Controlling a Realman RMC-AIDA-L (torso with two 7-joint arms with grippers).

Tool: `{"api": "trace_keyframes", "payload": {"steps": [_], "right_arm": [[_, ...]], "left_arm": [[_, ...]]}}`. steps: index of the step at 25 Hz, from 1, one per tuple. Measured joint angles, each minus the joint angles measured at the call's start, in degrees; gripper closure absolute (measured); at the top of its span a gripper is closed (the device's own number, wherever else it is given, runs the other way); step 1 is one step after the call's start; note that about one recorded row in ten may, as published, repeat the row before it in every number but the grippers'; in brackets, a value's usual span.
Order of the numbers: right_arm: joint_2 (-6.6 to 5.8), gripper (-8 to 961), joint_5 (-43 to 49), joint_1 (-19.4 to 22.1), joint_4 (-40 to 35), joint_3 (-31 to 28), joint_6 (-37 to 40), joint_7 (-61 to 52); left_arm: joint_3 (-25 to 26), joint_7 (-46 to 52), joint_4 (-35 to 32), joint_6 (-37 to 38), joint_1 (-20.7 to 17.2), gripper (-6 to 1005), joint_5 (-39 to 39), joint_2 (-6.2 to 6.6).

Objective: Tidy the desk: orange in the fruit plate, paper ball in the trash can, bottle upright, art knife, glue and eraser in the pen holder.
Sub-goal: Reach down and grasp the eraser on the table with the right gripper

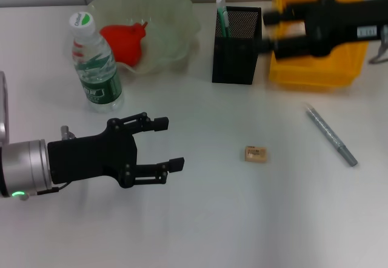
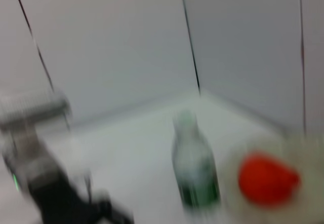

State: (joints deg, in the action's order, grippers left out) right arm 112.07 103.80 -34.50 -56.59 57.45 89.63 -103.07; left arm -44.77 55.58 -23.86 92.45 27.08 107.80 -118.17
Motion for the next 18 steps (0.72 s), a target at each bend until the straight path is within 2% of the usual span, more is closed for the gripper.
{"api": "trace_keyframes", "payload": {"steps": [3,4,6,8,9,10,14,18], "right_arm": [[0.17,227,10.8,-2.4,-2.7,0.4,1.2,-4.8],[0.45,227,17.7,-5.4,-2.5,0.6,1.9,-8.3],[0.69,227,20.8,-7.1,-2.0,0.8,2.4,-9.6],[1.45,227,26.1,-9.6,-0.5,1.3,3.6,-10.9],[2.60,227,30.5,-11.4,0.2,2.0,4.5,-11.1],[2.60,229,30.5,-11.4,0.2,2.0,4.5,-11.1],[5.06,237,36.1,-12.7,-0.1,5.3,4.8,-10.9],[6.32,245,37.3,-13.1,0.2,10.0,3.3,-10.8]], "left_arm": [[0.0,0.5,-0.4,0.2,0.0,156,-0.2,0.05],[0.0,0.8,-0.5,0.0,0.0,156,-0.3,0.05],[0.0,0.8,-0.5,0.0,0.0,156,-0.3,0.05],[0.1,0.9,-0.5,-0.2,0.0,156,-0.3,0.05],[0.3,0.9,-0.5,-0.3,0.0,156,-0.3,0.05],[0.3,0.9,-0.5,-0.3,0.0,156,-0.3,0.05],[0.6,0.9,-0.5,-0.3,-0.4,156,-0.3,0.05],[0.6,0.9,-0.5,-0.2,-0.6,156,-0.3,0.05]]}}
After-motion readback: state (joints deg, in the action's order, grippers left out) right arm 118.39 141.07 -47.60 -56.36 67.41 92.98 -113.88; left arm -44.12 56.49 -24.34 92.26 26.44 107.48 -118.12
